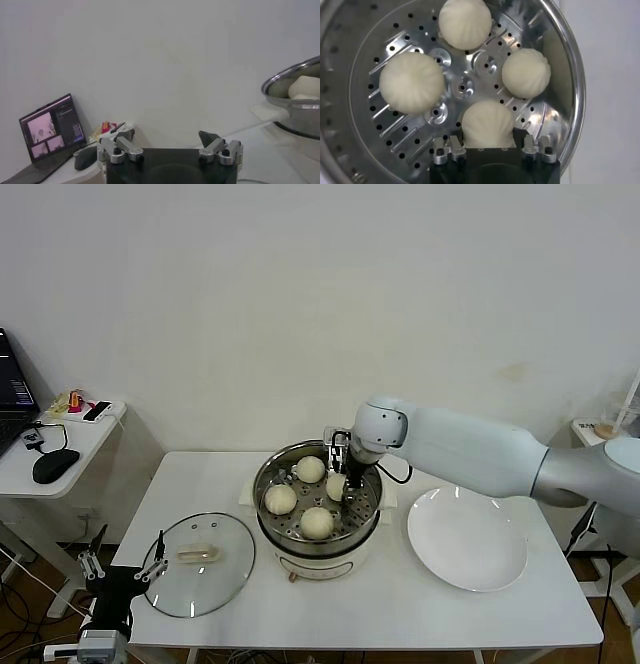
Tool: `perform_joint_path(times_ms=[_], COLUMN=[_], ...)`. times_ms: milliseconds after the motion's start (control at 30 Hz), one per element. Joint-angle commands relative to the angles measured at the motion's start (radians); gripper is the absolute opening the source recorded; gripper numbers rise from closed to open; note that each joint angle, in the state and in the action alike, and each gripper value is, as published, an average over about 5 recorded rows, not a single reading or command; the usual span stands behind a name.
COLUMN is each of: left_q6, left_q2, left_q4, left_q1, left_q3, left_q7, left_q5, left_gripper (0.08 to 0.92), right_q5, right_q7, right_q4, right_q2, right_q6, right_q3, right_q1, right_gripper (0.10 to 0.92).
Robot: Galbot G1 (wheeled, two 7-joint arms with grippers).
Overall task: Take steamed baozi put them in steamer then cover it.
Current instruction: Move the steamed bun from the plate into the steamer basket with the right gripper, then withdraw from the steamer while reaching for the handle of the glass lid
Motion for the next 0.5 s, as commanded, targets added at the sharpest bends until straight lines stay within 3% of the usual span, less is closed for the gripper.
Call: perform_joint_path(times_ms=[33,133,300,500], left_q6=[0.0,0.0,0.0,-0.009], left_q2=[0.001,0.002,0.0,0.0], left_q4=[-0.001,0.0,0.0,-0.001], left_q1=[-0.001,-0.001,-0.004,-0.008], left_q3=[0.0,0.0,0.006,0.008], left_q7=[0.0,0.0,0.0,-0.006], left_q5=[-0.001,-0.001,-0.001,-0.008], left_gripper=[0.823,0.823,0.823,0.823], right_q5=[-0.005,0.022,0.06,0.208], right_q7=[-0.009,-0.004,0.119,0.623], right_q4=[0.053,0.113,0.231,0.405], right_q2=[-0.027,-0.067,-0.167,-0.331], right_q6=[-0.002,-0.005,0.001,0.089], right_q3=[0.016,0.026,0.064,0.222], right_q1=[0.026,0.076,0.091,-0.103], right_gripper=[0.725,0.802,0.822,0.823])
